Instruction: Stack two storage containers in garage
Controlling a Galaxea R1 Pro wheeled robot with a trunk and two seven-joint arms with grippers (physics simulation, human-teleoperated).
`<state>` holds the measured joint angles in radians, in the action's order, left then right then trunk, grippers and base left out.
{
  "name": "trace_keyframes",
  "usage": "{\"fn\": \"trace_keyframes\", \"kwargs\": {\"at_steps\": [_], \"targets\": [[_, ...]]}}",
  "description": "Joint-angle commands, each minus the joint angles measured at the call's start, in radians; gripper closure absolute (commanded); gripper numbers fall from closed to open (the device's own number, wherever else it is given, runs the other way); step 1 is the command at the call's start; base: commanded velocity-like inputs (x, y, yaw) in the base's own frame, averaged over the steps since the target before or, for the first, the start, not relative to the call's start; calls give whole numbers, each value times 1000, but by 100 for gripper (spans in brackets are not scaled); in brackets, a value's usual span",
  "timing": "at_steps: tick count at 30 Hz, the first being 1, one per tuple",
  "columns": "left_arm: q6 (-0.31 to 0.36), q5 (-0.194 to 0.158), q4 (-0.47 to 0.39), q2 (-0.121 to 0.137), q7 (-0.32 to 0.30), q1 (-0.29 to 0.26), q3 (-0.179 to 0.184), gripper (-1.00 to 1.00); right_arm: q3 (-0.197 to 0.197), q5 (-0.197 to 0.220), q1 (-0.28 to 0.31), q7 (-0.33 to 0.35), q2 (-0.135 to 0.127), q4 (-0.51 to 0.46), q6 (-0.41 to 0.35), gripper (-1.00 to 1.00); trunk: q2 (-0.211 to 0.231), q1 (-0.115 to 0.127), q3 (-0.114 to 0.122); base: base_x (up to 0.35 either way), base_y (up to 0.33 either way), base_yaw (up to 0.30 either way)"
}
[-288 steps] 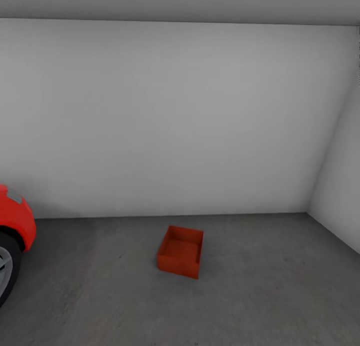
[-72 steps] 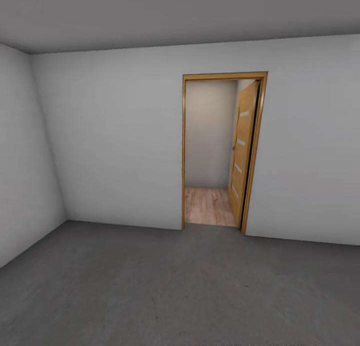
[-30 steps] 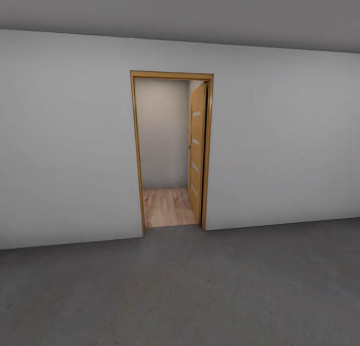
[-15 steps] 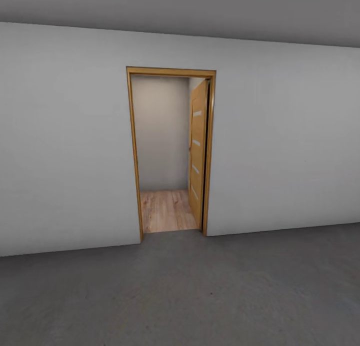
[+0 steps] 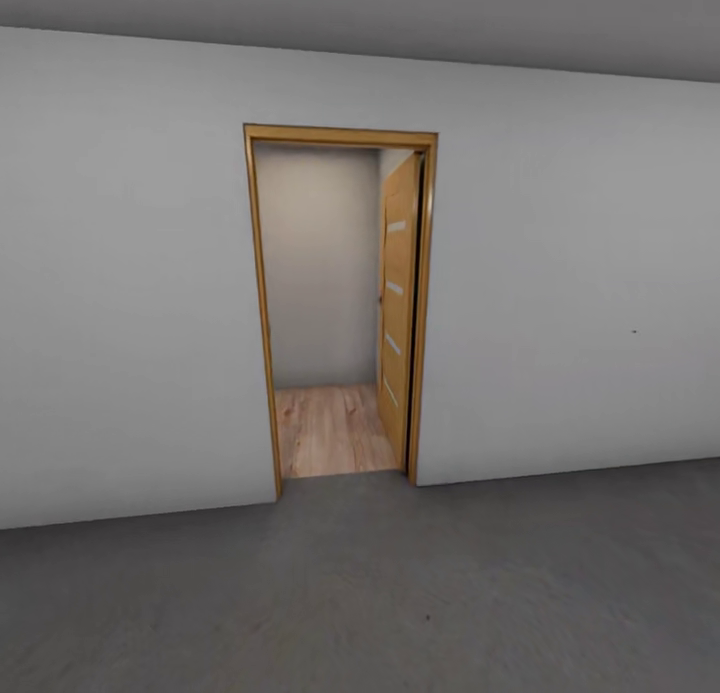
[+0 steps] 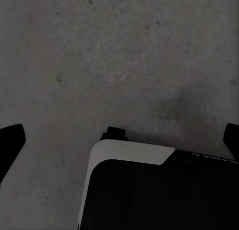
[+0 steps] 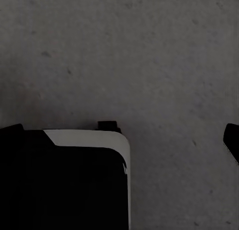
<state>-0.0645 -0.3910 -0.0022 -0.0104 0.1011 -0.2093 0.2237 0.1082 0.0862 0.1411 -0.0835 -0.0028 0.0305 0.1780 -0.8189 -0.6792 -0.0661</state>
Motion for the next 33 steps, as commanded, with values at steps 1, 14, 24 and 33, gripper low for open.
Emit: {"fn": "trace_keyframes", "kwargs": {"at_steps": [1,14,24,33], "targets": [[-3,-8,1,0,3,-1,8,-100,8,9,2,-1,0,3,6,-100,-1,-1,-2,323,0,0],[-3,-8,1,1,3,-1,8,-100,8,9,2,-1,0,3,6,-100,-1,-1,-2,323,0,0],[-3,-8,1,1,3,-1,8,-100,8,9,2,-1,1,3,6,-100,-1,-1,-2,323,0,0],[-2,-8,1,1,3,-1,8,-100,8,9,2,-1,1,3,6,-100,-1,-1,-2,323,-4,0]]}}
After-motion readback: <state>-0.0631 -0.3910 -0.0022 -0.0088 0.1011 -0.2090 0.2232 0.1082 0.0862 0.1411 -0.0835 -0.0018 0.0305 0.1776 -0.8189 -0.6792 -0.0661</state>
